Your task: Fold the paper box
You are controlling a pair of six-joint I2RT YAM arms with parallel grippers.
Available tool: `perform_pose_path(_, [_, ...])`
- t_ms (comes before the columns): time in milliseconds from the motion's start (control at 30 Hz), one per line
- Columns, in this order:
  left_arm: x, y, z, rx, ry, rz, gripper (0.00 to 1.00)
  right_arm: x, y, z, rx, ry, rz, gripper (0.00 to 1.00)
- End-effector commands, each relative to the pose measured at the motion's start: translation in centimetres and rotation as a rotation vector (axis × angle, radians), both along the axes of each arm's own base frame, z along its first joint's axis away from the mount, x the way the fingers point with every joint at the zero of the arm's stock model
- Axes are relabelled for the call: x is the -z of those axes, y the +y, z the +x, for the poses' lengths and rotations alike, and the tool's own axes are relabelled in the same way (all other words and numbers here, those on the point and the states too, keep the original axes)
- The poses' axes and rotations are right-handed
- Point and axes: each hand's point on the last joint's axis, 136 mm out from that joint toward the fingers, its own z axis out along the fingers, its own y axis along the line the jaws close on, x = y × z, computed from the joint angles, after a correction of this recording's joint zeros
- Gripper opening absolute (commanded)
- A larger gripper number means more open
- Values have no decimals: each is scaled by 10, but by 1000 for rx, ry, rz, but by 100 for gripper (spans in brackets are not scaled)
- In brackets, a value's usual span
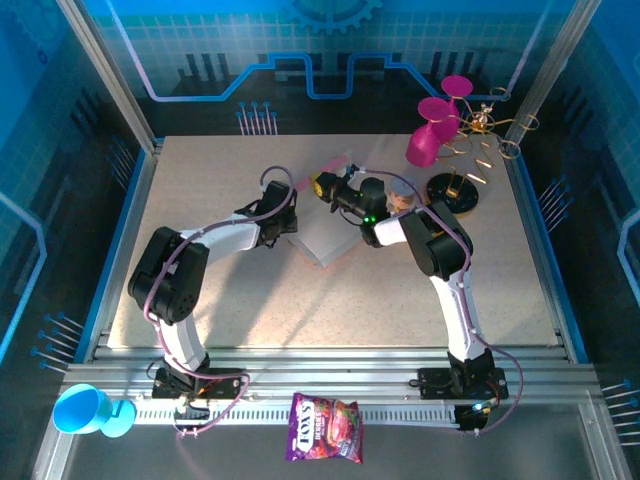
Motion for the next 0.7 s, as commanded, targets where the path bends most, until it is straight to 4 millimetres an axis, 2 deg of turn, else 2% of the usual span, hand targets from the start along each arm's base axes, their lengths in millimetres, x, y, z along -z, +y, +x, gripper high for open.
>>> perform_pose_path(0, [7, 3, 0, -46, 26, 25, 6, 8, 14, -12, -39, 26, 6, 0])
perform_pose_path(233, [15, 4, -1, -66, 70, 69, 4, 2, 16, -10, -25, 25, 10, 0])
perform_pose_path(433, [19, 3, 1, -73, 92, 116, 14, 4, 15, -10, -18, 28, 9, 0])
perform_pose_path(667, [24, 6, 4, -101, 103, 154, 20, 9, 11, -11, -9, 36, 10, 0])
